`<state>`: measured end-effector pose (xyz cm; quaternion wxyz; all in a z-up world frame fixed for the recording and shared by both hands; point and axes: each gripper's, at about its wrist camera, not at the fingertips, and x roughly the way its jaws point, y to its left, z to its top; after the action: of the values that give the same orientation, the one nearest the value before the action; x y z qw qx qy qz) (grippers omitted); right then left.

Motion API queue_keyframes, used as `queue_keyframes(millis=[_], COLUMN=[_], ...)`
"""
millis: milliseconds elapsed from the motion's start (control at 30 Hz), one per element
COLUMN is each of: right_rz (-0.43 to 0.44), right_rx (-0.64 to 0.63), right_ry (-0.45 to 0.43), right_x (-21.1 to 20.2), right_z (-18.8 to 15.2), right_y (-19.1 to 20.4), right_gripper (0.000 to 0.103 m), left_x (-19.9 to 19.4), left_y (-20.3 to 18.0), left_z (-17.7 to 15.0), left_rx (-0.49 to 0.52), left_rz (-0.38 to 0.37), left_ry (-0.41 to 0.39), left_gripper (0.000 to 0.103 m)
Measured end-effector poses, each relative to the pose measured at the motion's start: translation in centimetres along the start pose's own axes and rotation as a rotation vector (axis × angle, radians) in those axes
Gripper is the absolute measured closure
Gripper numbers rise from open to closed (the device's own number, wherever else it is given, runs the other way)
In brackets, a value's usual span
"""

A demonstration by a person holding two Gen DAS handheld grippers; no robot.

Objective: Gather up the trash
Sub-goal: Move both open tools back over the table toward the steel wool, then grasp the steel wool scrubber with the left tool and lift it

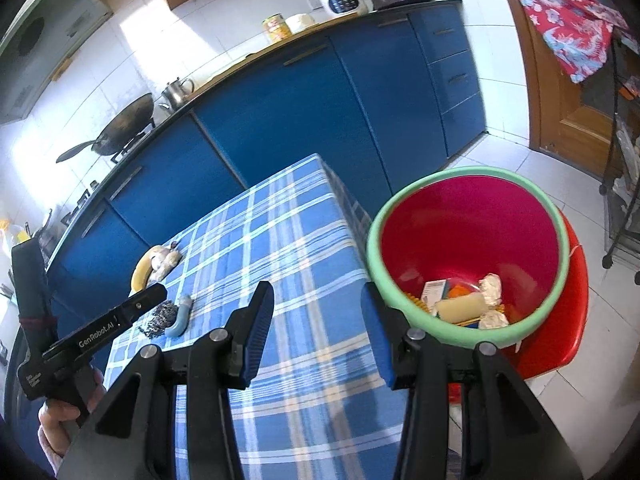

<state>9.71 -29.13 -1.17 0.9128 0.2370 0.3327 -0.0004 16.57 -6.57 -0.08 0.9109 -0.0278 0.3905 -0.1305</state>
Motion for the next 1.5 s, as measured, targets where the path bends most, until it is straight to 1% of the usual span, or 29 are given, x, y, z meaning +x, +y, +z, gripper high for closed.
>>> queue_keyframes(millis=[133, 400, 533, 700, 867, 1133, 1200, 1367, 1500], right_rz=[0.012, 0.023, 0.024, 0.025, 0.024, 0.024, 0.026, 0.031, 0.038], right_rx=[-0.018, -0.047, -0.058, -0.071, -0.082, -0.094, -0.097, -0.108, -0.12], right_ry=[0.014, 0.042, 0.057, 0.08, 0.094, 0.116, 0.119, 0.128, 0.135], right_x=[0.7, 2.0, 2.7, 3.8, 4.4, 5.4, 5.5, 5.8, 6.2], right_z=[-0.2, -0.6, -0.8, -1.0, -1.0, -1.2, -1.2, -1.3, -1.4], right_y=[1.4, 3.5, 4.4, 5.3, 5.8, 6.4, 6.5, 7.0, 7.7], right_gripper=[0.055, 0.055, 0.055, 0.055, 0.055, 0.055, 0.055, 0.055, 0.055], left_x=[0.1, 1.1, 2.1, 3.5, 4.4, 5.4, 5.5, 4.8, 3.5], left_y=[2.6, 6.5, 7.8, 9.0, 9.5, 9.8, 10.0, 10.5, 11.4], left_z=[-0.2, -0.7, -0.9, -1.3, -1.5, -1.7, -1.8, -1.7, -1.6], left_rx=[-0.03, -0.071, -0.088, -0.118, -0.138, -0.173, -0.187, -0.209, -0.232], left_rz=[0.04, 0.099, 0.108, 0.096, 0.075, 0.003, -0.019, -0.04, -0.022], left_ry=[0.007, 0.032, 0.06, 0.097, 0.118, 0.137, 0.138, 0.115, 0.081], left_gripper=[0.06, 0.06, 0.06, 0.058, 0.057, 0.058, 0.068, 0.073, 0.073])
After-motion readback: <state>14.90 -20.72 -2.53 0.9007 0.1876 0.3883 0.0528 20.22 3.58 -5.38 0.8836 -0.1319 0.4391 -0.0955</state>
